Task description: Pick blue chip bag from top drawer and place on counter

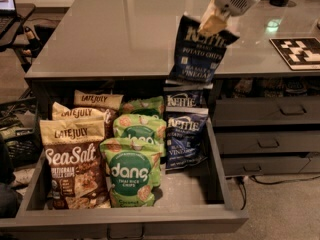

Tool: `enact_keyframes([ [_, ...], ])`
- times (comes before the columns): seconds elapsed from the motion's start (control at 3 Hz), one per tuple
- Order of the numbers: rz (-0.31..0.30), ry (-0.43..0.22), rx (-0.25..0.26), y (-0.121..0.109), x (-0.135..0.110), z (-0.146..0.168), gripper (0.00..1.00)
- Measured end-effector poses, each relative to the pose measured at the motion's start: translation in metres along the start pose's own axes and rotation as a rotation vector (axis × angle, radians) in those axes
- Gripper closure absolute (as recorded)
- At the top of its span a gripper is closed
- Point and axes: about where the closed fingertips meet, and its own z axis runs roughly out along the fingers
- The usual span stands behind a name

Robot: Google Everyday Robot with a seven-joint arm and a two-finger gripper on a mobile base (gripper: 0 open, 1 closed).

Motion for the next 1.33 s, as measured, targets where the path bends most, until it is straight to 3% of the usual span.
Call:
enact_keyframes([
  [0.33,-0.028,0.001,0.056,-0.024,-0.011,-0.019,1.00],
  [0.67,-0.056,0.019,0.078,-0.048,-0.021,-0.022,1.00],
  [1.33,-0.097,0.058,0.036,-0.078,-0.036,0.018,1.00],
])
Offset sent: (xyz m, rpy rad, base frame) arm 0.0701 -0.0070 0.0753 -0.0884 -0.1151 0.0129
